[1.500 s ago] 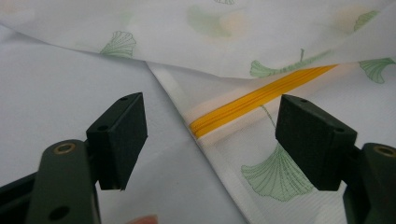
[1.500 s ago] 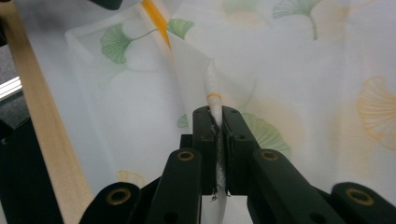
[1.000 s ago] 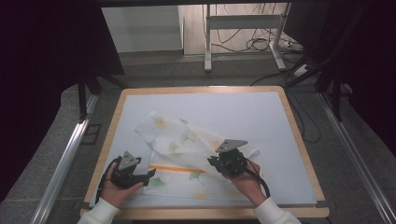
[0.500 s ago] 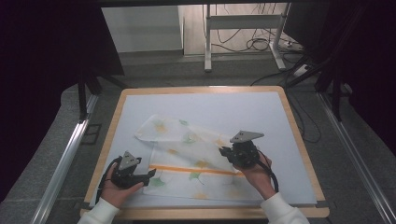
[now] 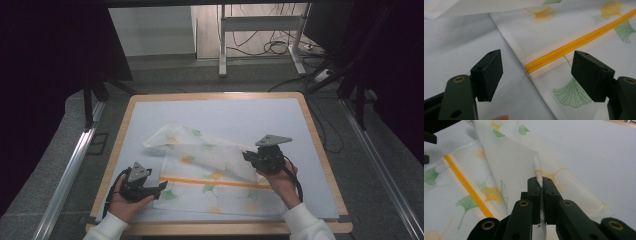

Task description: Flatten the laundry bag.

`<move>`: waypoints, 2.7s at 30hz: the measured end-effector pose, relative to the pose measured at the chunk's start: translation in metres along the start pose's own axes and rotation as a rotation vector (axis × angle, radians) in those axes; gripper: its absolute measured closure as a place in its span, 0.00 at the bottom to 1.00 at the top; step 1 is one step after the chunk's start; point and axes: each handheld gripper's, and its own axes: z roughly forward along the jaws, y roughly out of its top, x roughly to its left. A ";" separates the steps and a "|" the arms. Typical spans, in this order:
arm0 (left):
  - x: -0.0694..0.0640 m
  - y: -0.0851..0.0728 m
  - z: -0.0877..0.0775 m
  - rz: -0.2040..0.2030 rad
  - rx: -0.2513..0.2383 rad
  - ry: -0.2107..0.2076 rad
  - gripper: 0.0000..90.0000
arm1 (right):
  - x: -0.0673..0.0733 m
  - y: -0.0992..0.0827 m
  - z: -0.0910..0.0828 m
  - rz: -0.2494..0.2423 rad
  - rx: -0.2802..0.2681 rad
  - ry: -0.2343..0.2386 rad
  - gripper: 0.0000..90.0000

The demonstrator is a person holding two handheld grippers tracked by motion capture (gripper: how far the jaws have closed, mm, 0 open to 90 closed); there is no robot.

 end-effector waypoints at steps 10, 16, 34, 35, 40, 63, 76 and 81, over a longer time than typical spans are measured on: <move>0.000 0.000 0.001 0.003 0.003 -0.002 0.28 | -0.019 0.000 0.000 0.038 -0.017 -0.034 0.94; 0.000 0.000 0.001 0.005 0.007 0.002 0.28 | -0.030 -0.002 -0.002 0.063 -0.038 -0.042 0.94; 0.001 0.001 0.001 0.002 0.009 0.012 0.28 | -0.047 -0.004 -0.002 0.091 -0.058 -0.070 0.94; 0.000 0.001 0.001 0.002 0.009 0.013 0.28 | -0.048 -0.004 -0.001 0.096 -0.054 -0.072 0.94; 0.001 0.000 0.001 0.001 0.009 0.013 0.28 | -0.055 -0.005 0.002 0.104 -0.049 -0.085 0.94; 0.000 0.000 0.002 0.005 0.011 0.013 0.28 | -0.096 -0.003 0.010 0.174 -0.071 -0.190 0.94; -0.001 0.001 0.000 0.006 0.006 0.008 0.28 | -0.155 0.002 0.016 0.251 -0.065 -0.258 0.81; 0.000 0.001 0.001 0.003 0.003 0.005 0.28 | -0.161 0.004 0.007 0.292 -0.101 -0.359 0.46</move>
